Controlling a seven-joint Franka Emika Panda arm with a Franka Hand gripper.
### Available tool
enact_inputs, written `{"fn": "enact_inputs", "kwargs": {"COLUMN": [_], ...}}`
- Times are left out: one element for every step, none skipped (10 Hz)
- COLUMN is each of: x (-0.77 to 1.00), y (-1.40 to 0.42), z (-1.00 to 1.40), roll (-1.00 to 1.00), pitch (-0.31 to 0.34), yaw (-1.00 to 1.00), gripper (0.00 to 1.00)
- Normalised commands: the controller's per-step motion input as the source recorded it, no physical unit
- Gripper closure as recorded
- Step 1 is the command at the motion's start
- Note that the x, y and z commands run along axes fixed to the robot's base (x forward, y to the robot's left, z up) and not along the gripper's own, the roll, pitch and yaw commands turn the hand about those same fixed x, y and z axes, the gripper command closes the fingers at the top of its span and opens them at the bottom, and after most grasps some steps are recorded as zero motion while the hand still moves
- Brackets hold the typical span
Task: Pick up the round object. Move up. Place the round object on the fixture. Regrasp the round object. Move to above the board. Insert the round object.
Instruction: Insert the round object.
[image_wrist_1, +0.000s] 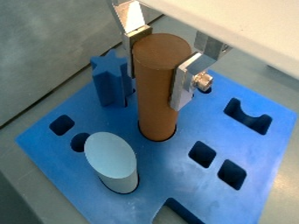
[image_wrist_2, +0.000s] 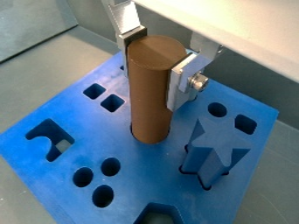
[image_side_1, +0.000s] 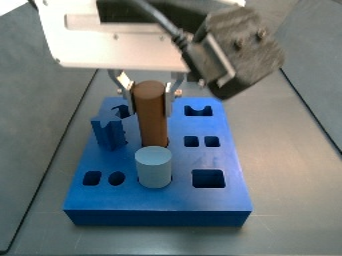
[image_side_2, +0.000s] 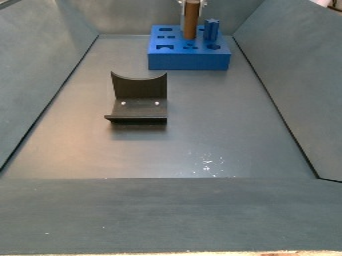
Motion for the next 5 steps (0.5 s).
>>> {"fn": "enact_inputs", "kwargs": {"x": [0.04,0.09,0.05,0.08,0.08], "y": [-0.27,-0.23,-0.21,-0.16,-0.17], "z": [-0.51,-0.66,-0.85,-0.86,-0.85], "roll": [0.00,0.00,0.12,0.13,0.15], "pitch": [-0.151,-0.180,-0.303,-0.271,-0.254], "yaw": [0.00,0.00,0.00,0.00,0.00], "gripper": [1.00,1.00,1.00,1.00,1.00]}}
